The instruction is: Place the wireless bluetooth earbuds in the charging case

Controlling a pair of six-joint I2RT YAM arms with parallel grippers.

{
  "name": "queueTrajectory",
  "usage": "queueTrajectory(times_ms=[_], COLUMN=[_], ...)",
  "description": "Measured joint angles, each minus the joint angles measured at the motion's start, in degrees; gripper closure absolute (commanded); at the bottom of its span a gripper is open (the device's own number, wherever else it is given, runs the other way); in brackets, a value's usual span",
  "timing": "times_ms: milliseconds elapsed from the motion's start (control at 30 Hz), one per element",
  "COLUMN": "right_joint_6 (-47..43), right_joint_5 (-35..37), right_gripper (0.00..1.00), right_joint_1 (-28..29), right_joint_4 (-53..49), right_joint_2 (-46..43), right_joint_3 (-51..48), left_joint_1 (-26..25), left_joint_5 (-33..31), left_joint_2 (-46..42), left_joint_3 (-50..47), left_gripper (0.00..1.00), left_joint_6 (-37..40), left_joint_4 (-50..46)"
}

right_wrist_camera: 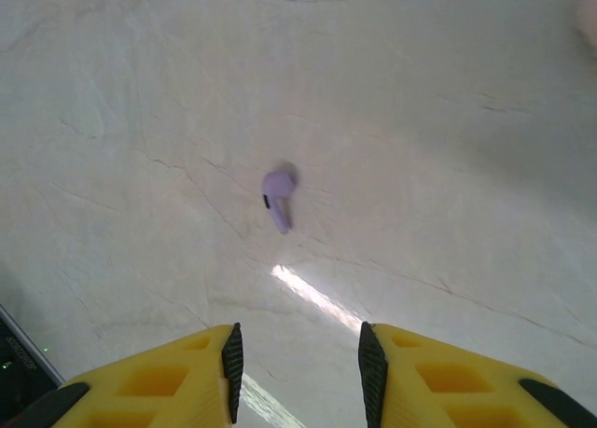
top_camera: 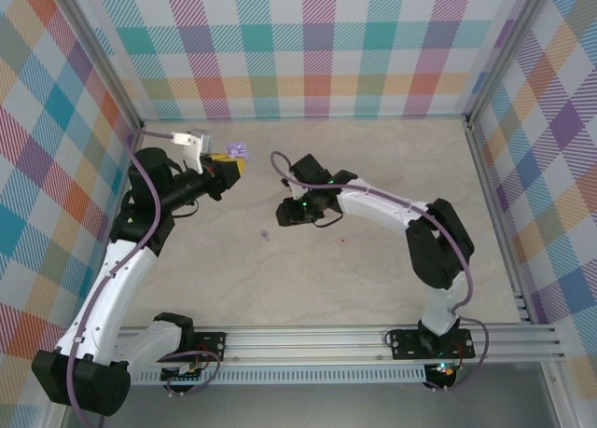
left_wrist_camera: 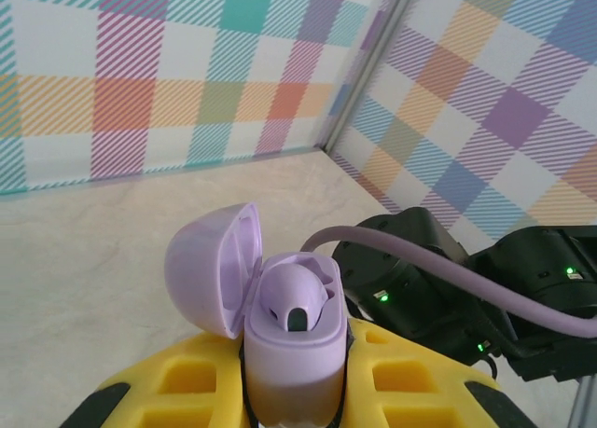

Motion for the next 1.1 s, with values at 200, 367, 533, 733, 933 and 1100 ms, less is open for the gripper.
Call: queueTrajectory(times_ms=[200, 367, 533, 733, 933, 1100], right_joint_6=[-0.4, -1.3, -1.7, -2.4, -3.4, -3.8], right_joint_5=[0.0, 1.5, 4.2, 8.0, 11.1, 13.0], right_gripper=[0.55, 0.53, 0.52, 0.53, 0.54, 0.56], right_joint_1=[3.1, 5.2, 6.5, 7.5, 8.1, 8.6], right_joint_4=[-2.2, -5.8, -9.7, -14.7, -18.5, -21.3], right_joint_2=[7.2, 12.7, 17.5, 22.8, 26.4, 29.4], right_joint_3=[8.6, 15.0, 20.3, 26.9, 31.3, 35.1], left_joint_1=[0.4, 0.9, 1.3, 1.4, 1.7, 1.7], left_joint_5=[-3.6, -6.6, -8.9, -10.6, -11.1, -11.0], left_joint_2=[-2.4, -3.9, -4.7, -4.9, -5.2, -5.2], left_joint_3=[-0.6, -0.7, -1.4, -1.9, -2.2, -2.3], left_gripper=[0.87, 0.87, 0.87, 0.87, 0.86, 0.86], left_joint_6=[0.7, 1.9, 2.3, 3.2, 3.3, 3.2], left_joint_4=[-1.2, -1.9, -2.6, -3.0, -3.0, -3.0])
